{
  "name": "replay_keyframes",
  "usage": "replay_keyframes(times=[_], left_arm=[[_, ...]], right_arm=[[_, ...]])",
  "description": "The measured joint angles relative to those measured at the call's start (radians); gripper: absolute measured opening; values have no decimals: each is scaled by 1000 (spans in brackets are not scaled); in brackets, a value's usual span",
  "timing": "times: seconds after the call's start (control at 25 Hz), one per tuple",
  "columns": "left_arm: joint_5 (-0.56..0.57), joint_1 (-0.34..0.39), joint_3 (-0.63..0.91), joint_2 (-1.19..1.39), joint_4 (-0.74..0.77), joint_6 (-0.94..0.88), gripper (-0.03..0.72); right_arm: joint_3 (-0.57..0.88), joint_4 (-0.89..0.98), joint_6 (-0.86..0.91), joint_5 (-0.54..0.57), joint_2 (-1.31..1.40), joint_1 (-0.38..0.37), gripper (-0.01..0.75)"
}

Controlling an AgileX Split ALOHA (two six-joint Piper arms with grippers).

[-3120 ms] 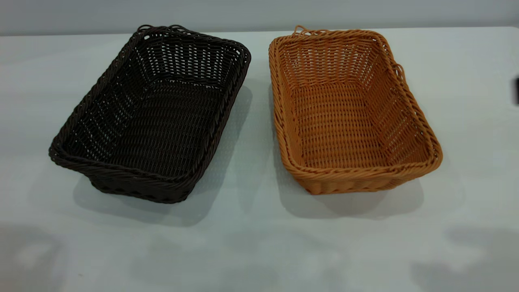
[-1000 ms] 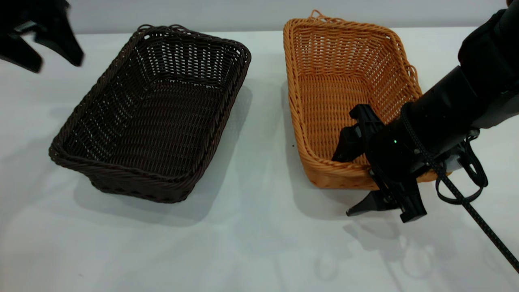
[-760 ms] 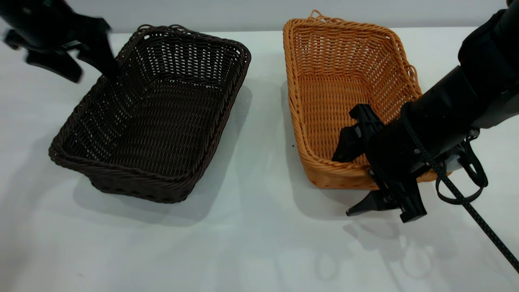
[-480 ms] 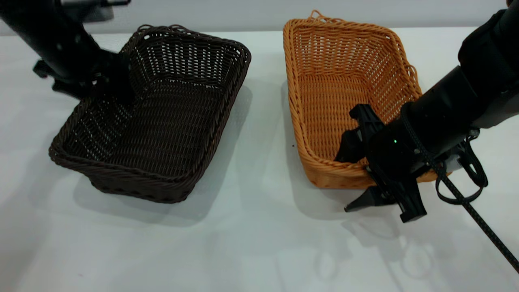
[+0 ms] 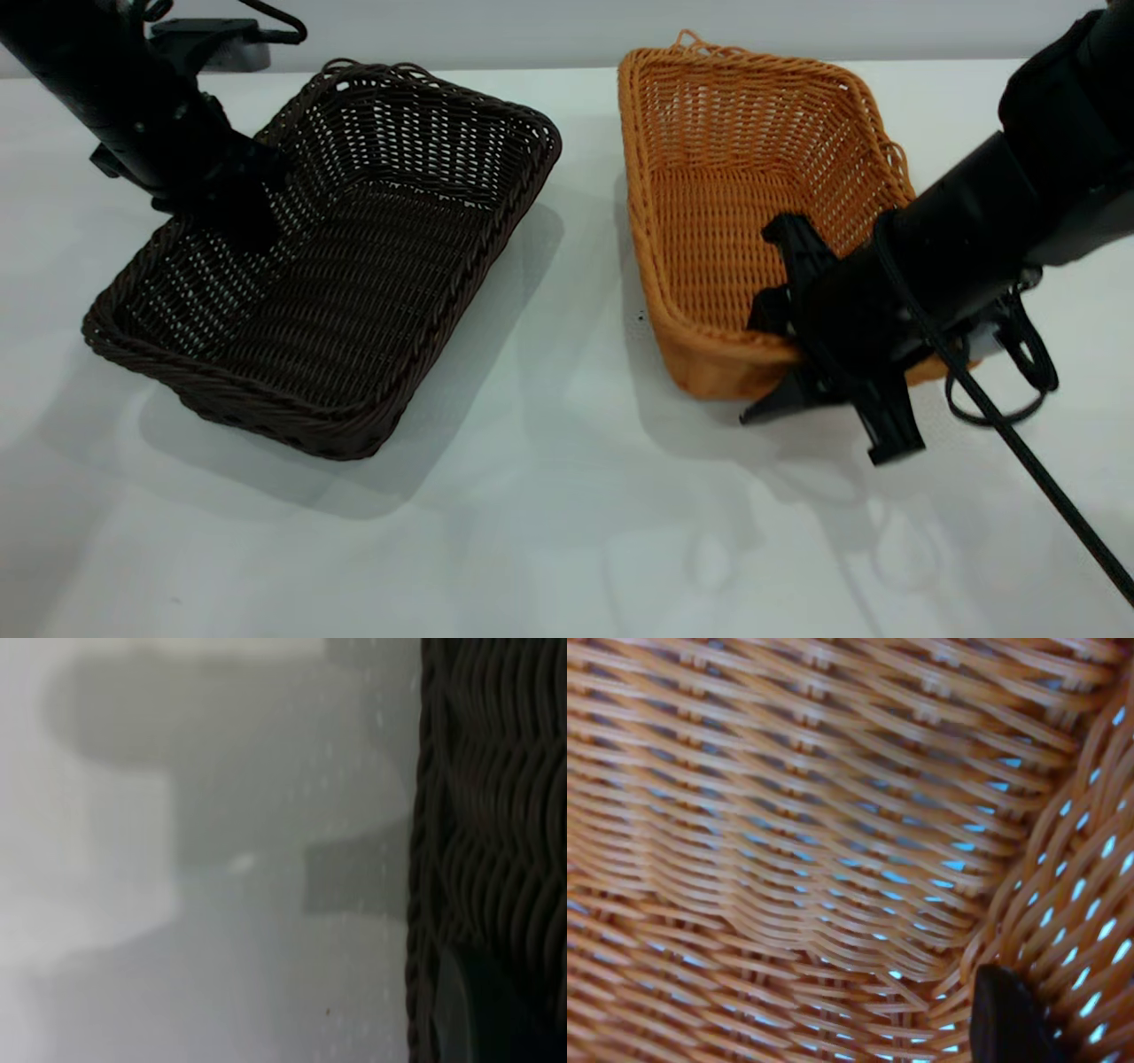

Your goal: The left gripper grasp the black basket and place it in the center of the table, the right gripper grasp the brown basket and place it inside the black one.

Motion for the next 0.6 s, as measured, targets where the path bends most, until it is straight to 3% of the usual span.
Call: replay_keyframes(times=[0.28,0.44,0.6], left_arm=[[-52,-44,0,0,-1,200,81],[-153,-136,-1,0,-18,454,79],[-158,-245,-61,26,-25,688,79]], right_arm=[[-122,-107,-89,15,-104,-192,199],[-217,-319,-95,144,-144,-308,196],[-277,-484,-80,266,-145,-381,196]])
